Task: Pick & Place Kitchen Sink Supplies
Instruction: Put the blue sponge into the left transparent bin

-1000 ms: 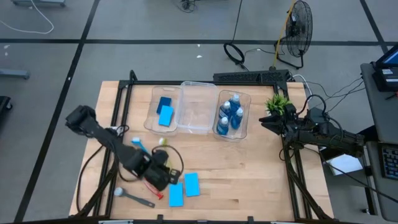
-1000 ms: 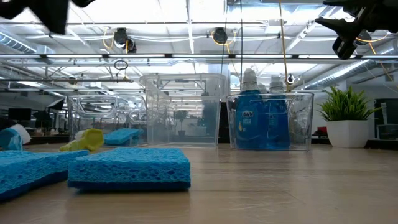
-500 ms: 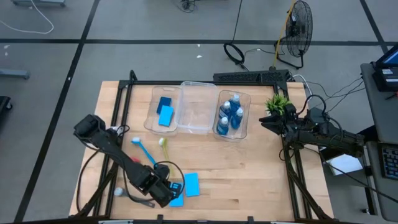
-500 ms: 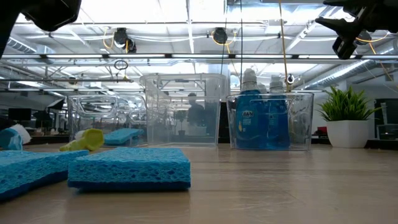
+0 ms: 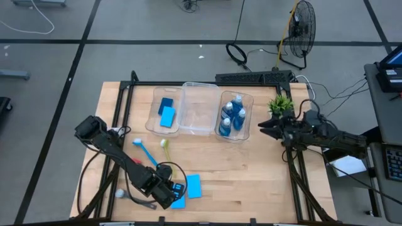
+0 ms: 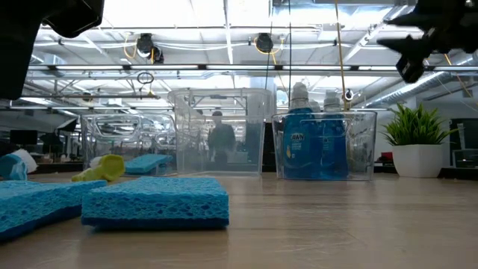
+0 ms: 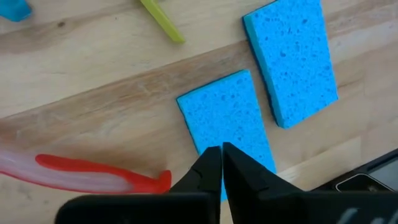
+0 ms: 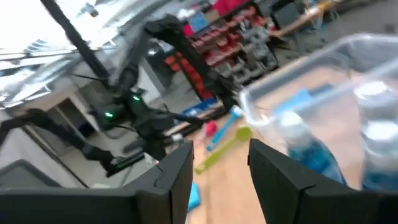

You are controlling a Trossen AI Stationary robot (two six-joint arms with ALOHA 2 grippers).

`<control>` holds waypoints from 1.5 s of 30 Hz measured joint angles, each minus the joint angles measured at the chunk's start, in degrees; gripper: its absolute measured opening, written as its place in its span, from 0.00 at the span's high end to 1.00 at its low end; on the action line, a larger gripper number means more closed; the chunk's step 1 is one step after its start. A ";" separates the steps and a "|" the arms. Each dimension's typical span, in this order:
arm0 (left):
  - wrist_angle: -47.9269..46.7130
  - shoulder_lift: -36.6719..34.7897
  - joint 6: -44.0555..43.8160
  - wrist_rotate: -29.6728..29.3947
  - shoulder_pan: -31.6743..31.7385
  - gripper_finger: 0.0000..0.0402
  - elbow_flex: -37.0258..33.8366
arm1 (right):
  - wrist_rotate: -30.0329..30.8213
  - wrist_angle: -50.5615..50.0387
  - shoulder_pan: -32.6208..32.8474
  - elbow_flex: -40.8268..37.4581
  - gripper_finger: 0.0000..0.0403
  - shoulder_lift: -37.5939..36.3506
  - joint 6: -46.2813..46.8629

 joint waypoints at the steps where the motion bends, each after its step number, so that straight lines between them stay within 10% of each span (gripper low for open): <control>1: -0.02 0.00 -0.21 0.00 0.00 0.95 0.00 | 0.92 -0.58 0.00 -0.54 0.65 0.02 -0.02; 22: -0.07 0.00 -0.03 -1.44 0.45 0.95 0.00 | 2.39 0.62 0.35 -1.92 0.65 0.02 -1.31; 45: 8.02 -0.09 -0.94 3.82 1.94 0.55 -5.03 | 0.77 1.60 0.39 -1.92 0.65 0.00 -16.45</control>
